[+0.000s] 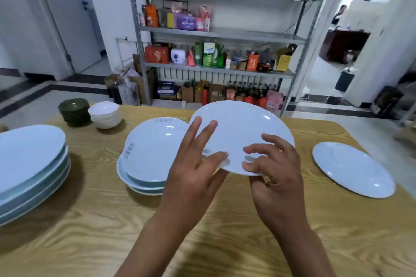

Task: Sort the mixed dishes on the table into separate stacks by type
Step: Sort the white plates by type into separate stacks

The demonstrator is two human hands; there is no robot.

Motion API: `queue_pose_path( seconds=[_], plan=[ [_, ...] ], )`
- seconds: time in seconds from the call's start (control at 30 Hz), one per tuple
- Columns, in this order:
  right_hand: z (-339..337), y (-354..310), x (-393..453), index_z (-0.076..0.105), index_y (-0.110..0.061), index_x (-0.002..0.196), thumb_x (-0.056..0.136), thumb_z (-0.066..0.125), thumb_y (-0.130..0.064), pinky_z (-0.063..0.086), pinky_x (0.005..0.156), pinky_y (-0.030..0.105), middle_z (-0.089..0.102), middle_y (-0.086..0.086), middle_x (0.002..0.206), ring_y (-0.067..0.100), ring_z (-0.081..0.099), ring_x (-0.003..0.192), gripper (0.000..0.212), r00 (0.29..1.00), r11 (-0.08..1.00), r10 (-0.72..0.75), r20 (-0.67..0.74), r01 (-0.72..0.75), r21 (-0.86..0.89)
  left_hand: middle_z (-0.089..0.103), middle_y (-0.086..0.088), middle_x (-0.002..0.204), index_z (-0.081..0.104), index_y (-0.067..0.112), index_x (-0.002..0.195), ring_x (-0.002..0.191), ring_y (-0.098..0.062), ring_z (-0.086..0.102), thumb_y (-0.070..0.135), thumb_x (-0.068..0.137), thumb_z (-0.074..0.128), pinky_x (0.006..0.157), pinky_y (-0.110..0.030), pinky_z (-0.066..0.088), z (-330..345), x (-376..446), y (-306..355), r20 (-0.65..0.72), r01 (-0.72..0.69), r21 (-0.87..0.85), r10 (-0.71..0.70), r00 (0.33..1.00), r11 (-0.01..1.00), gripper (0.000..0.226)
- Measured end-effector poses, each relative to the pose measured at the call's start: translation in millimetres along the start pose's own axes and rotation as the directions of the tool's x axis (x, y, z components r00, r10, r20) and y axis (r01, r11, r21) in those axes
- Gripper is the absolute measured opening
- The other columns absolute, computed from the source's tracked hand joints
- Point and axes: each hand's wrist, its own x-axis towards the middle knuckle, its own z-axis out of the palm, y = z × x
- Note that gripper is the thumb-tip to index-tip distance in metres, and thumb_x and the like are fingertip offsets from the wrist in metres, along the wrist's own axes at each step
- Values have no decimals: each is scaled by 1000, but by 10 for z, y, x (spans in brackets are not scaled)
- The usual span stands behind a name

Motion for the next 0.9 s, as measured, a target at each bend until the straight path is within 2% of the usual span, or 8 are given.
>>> queue_pose_path(
  seconds=[0.1,0.2,0.3,0.4,0.5,0.67,0.8,0.9],
  plan=[
    [371,-114,96,64,-9,69,67,53,9,39,99,44,68,-3,107,25,47,127,21,997,995,-58,49,54,87,56,-4,136,67,8,113,137,-25,39,19,86,61,103,-38,43,-238,-78,-336,146,32,77,-43,988,997,29],
    [715,-231,172,61,-9,69,70,49,1,34,105,47,67,1,114,25,43,132,16,990,988,-104,97,92,125,60,-1,130,65,13,120,131,-30,45,24,85,53,98,-44,47,-420,-134,-627,232,55,156,-91,969,986,39],
    [1016,-266,236,63,-13,77,71,61,4,22,115,52,62,5,127,24,35,140,19,988,997,-58,146,49,65,60,-2,132,65,14,122,137,-33,36,8,79,71,98,-45,45,-537,-167,-854,248,73,249,-136,959,966,44],
    [1200,-282,265,64,-17,110,78,63,-1,22,118,50,44,5,148,19,19,146,35,977,999,38,212,-37,-7,61,-4,130,66,12,120,139,-34,33,4,71,79,96,-48,46,-559,-142,-1024,227,131,313,-208,951,941,51],
    [1261,-268,251,46,-19,138,89,60,-13,15,121,40,27,0,158,13,7,149,51,958,991,132,255,-120,-62,61,-7,130,68,12,118,139,-37,31,6,73,79,99,-49,42,-469,-141,-1213,235,163,385,-267,934,909,47],
    [1255,-140,137,45,-21,136,93,55,-22,5,118,25,25,-2,158,9,4,148,45,929,969,247,276,-235,-77,40,-3,150,58,23,130,147,-28,2,17,87,65,97,-57,42,-220,-210,-1528,366,215,451,-399,841,866,44],
    [1256,-16,18,44,-21,137,95,52,-26,5,119,26,21,-3,159,8,1,147,43,905,946,322,278,-297,-130,8,5,161,47,35,138,145,-21,-20,25,97,49,109,-60,23,-109,-205,-1616,498,223,481,-474,726,848,43],
    [1268,73,-32,42,-23,139,96,51,-29,6,120,28,19,-4,160,7,0,147,44,883,931,365,294,-340,-135,5,4,161,34,42,143,145,-22,-20,28,99,44,113,-60,10,-90,-191,-1619,573,207,507,-507,644,837,47]
  ],
)
